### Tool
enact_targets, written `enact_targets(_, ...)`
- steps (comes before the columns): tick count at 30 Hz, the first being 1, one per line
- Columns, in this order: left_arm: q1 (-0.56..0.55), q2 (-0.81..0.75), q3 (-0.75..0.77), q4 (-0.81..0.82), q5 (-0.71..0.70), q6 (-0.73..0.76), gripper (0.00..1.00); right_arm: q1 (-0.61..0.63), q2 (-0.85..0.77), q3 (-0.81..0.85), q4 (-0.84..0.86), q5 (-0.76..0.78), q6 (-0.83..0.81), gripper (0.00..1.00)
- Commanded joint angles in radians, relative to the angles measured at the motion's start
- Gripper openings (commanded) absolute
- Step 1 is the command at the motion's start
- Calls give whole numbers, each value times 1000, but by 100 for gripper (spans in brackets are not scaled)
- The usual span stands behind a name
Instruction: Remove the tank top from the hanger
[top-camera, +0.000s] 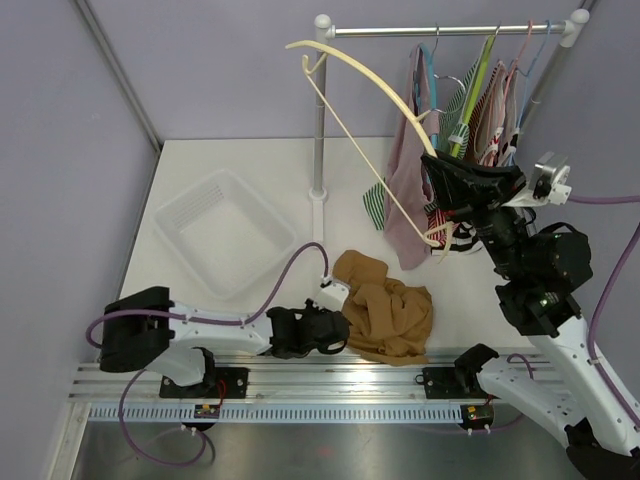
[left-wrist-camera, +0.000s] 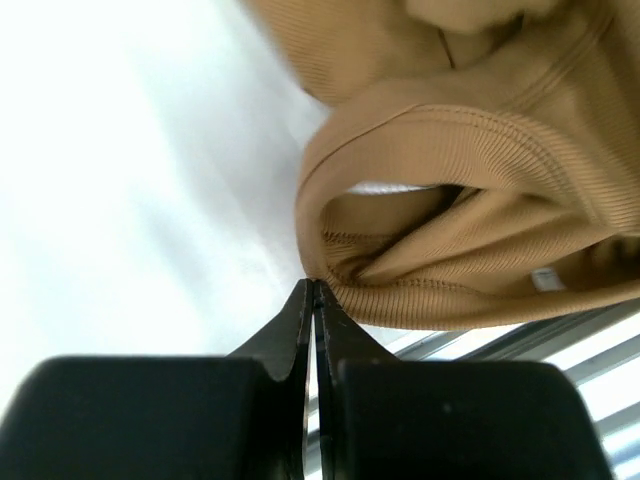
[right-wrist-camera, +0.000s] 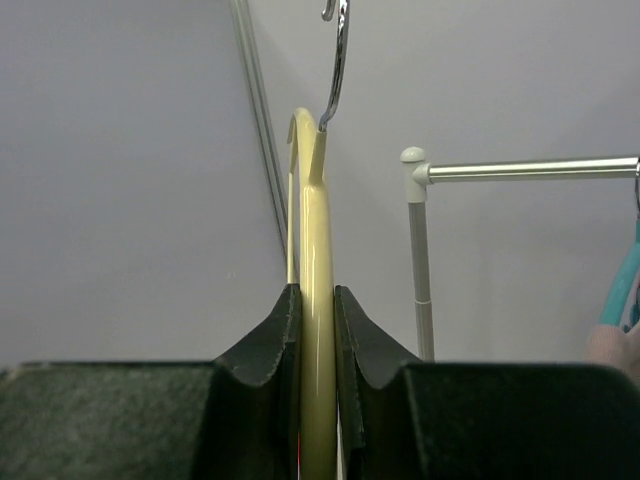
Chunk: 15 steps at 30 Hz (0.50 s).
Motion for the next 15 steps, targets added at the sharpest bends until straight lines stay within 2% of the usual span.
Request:
enact_targets(1,-5,-147,30,-134,-193,-134,0,0,48,149,-279,132,20,0)
enact_targets(4,1,-247,50,-224,-238,-156,2,0,71,206,-434,244,-13,0)
enact_targets(5,1,-273,57,-252,-240,-150,6,0,76,224,-459,269,-26,0)
enact_targets(6,2,-310,77,-270,-246,-139,16,0,90,230,-497,297,-39,0)
enact_targets(8,2,-346,100,-313,-256,-118,25,0,113,273,-544,361,-62,0)
enact_targets(9,2,-375,121,-327,-264,-113,40,0,140,289,-579,377,-72,0)
enact_targets(12,2,-416,152,-376,-279,-101,73,2,197,338,-596,400,-85,0)
enact_targets(13,2,-441,158,-399,-286,-99,87,0,215,370,-604,412,-95,0)
enact_targets(15,1,-465,169,-416,-289,-91,99,0,272,404,-604,430,-119,0)
